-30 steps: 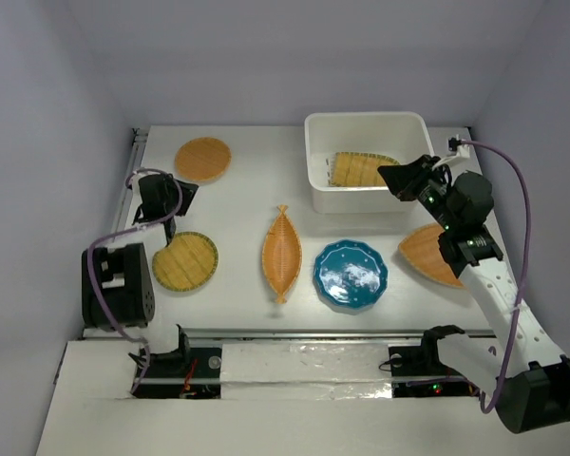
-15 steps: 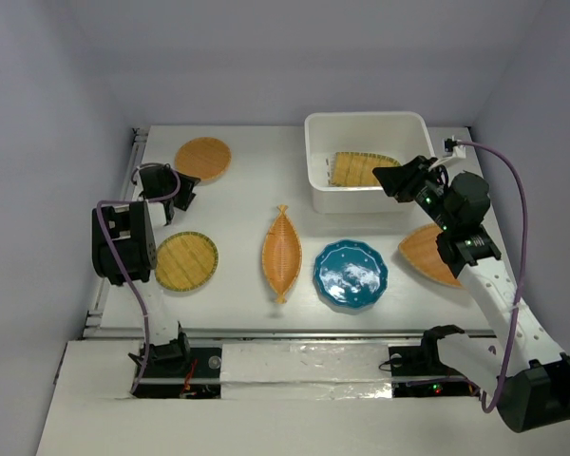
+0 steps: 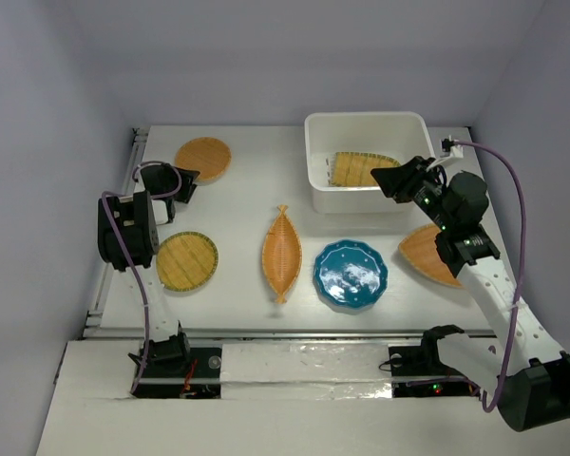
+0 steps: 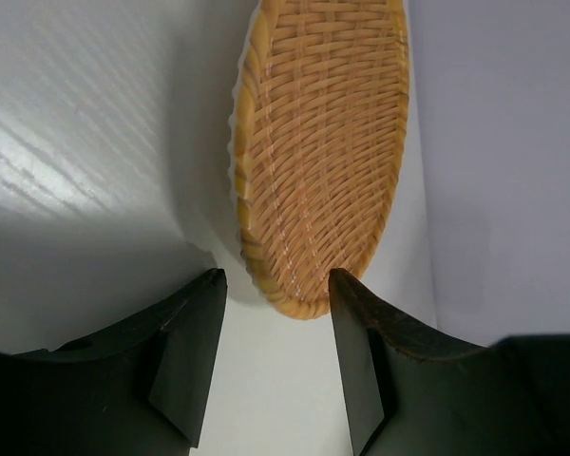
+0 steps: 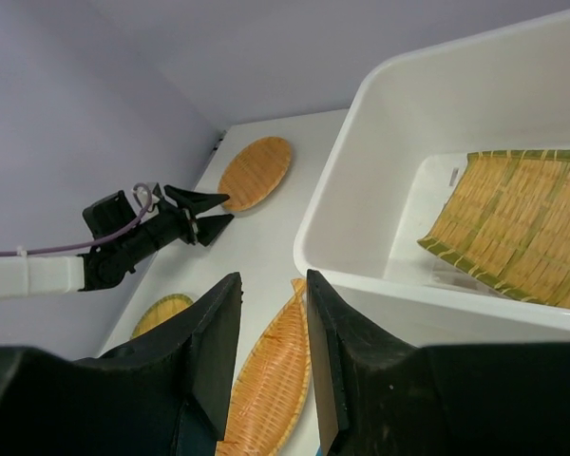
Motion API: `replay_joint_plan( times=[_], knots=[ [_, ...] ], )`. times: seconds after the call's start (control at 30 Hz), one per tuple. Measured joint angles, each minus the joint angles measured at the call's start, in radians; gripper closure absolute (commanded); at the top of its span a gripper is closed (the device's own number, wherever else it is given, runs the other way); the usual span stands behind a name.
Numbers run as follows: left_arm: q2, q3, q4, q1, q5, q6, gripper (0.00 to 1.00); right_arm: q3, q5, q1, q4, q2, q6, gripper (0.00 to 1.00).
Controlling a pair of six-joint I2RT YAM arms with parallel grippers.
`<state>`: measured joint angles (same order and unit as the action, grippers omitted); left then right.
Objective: Place the plates into the plastic bin on the countertop
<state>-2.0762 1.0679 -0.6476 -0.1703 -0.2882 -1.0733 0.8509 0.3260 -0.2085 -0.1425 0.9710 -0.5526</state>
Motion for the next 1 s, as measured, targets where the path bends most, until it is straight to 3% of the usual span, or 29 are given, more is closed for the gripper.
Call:
replay_joint_plan(
  times=[0.27, 0.47, 0.7, 0.9, 1.0],
  knots=[
    [-0.065, 0.035, -0.085, 0.000, -0.019, -0.021, 0.62, 0.001, 0.008, -0.003, 0.000, 0.005, 0.002, 0.61],
    [-0.103, 0.045, -0.109, -0.004, -0.027, -0.053, 1.00, 0.003, 0.013, -0.003, 0.000, 0.009, 0.002, 0.61],
    [-0.107, 0.044, -0.151, -0.008, -0.042, -0.072, 1.00, 0.005, 0.015, -0.003, 0.008, -0.022, 0.002, 0.61],
    [-0.104, -0.042, -0.278, -0.015, -0.058, -0.070, 1.00, 0.005, 0.016, -0.008, 0.022, -0.074, 0.002, 0.61],
    [-0.069, -0.121, -0.341, -0.017, -0.068, -0.076, 1.00, 0.005, 0.024, -0.015, 0.021, -0.085, -0.001, 0.48]
  ],
)
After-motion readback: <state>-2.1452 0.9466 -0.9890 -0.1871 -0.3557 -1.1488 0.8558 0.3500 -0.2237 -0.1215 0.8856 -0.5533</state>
